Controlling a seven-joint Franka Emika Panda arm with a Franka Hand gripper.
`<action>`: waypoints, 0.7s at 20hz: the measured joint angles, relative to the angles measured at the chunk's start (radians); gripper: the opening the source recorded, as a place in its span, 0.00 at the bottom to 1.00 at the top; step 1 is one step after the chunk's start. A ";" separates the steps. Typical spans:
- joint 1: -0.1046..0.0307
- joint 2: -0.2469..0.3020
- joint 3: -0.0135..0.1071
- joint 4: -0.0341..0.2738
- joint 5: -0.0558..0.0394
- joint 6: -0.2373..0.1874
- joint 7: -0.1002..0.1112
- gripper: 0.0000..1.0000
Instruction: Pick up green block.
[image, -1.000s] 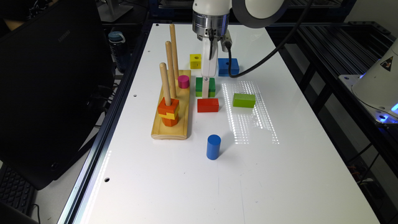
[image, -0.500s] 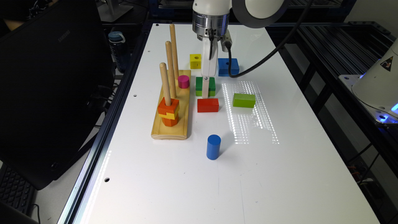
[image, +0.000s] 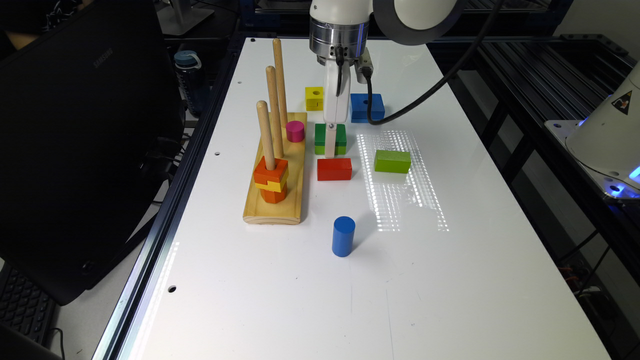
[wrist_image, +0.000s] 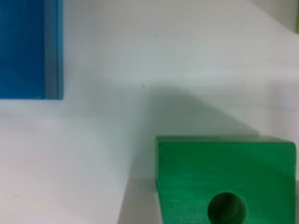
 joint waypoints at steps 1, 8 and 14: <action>0.000 0.000 0.000 0.000 0.0000 0.000 0.000 1.00; -0.001 0.000 0.000 0.000 0.0000 0.000 0.000 0.00; -0.001 0.000 0.001 0.000 0.0000 0.000 0.000 0.00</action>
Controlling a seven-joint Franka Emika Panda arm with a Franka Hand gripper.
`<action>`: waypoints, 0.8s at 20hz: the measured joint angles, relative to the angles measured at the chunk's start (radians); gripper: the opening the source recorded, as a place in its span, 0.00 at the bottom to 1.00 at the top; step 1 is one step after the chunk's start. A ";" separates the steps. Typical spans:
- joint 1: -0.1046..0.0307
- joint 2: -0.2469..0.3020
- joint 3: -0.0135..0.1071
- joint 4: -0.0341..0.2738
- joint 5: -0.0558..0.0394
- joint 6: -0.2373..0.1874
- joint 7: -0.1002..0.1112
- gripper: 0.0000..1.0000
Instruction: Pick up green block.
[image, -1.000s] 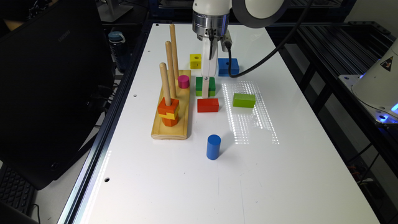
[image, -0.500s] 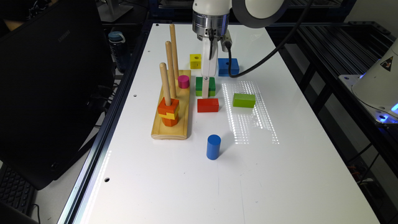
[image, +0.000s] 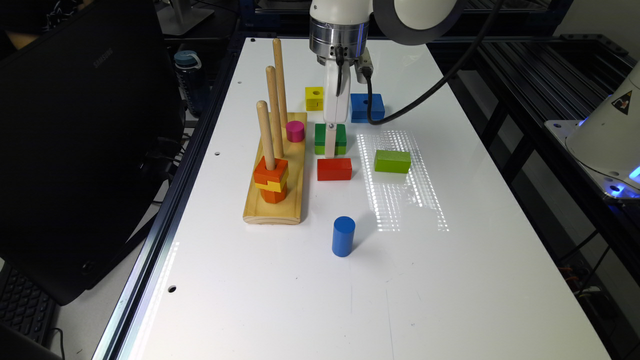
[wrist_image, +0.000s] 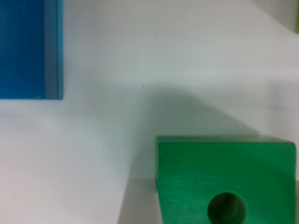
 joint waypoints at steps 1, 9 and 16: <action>0.000 0.000 0.000 0.000 0.0000 0.000 0.000 0.00; 0.000 -0.048 0.001 -0.002 0.0015 -0.036 0.000 0.00; 0.000 -0.070 0.002 -0.009 0.0018 -0.050 0.000 0.00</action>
